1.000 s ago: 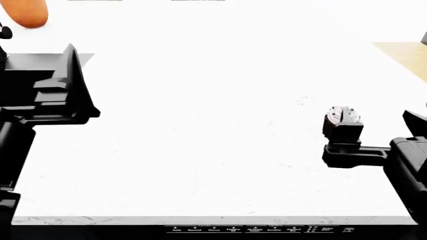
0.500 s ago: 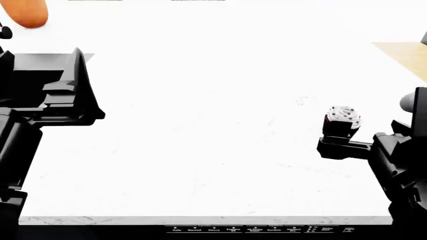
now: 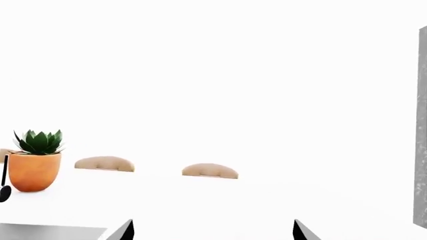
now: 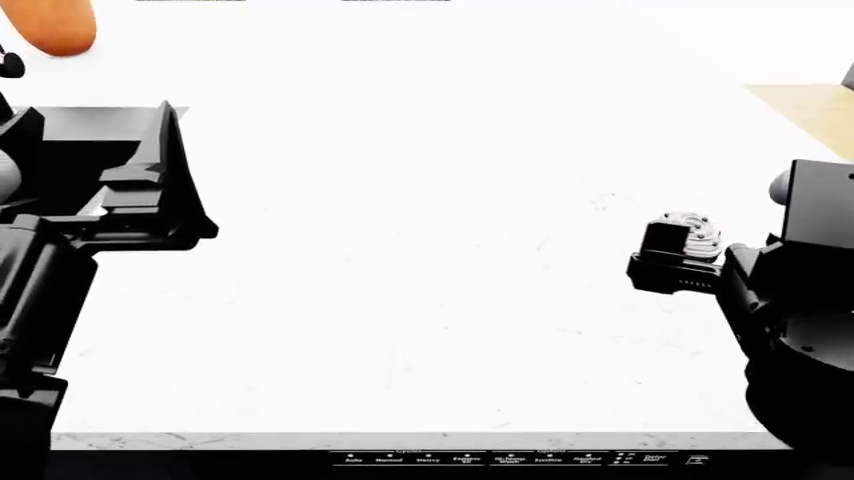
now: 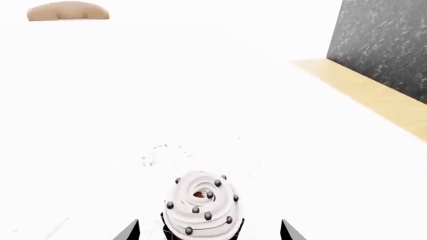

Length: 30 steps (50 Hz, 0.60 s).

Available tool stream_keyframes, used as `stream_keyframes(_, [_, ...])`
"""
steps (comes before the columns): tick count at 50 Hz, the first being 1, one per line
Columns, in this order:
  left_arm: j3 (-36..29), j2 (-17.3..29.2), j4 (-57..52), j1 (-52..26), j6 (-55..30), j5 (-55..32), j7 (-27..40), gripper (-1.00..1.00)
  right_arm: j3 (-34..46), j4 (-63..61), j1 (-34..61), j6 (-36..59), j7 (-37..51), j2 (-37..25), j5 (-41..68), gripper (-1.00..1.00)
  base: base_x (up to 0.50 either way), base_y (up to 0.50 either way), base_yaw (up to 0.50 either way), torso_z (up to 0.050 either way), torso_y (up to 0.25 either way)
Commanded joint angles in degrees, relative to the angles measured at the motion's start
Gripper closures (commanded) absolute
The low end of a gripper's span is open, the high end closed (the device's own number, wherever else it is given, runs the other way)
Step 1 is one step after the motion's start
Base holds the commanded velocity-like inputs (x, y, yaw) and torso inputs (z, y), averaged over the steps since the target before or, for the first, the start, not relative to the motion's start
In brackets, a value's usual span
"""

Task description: Pick up the bowl with donut and place it on the tray. Pick up the cupcake and place it on the tray.

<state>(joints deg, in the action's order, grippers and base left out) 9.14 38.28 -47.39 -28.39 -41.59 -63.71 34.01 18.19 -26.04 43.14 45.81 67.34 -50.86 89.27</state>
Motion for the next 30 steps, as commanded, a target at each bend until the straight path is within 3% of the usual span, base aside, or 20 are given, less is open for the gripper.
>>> stream_keyframes(1, [-0.48, -0.21, 0.63, -0.06, 0.40, 0.68, -0.41, -1.00, 1.59, 3.87, 0.76, 0.33, -2.54, 1.60, -2.50, -1.00, 0.00, 0.00, 0.00, 0.000, 0.000])
stream_keyframes(30, [-1.54, -0.78, 2.46, 0.79, 1.88, 3.10, -1.90, -1.00, 4.64, 10.46, 0.77, -0.21, -7.55, 4.60, -7.28, -1.00, 0.00, 0.00, 0.00, 0.000, 0.000])
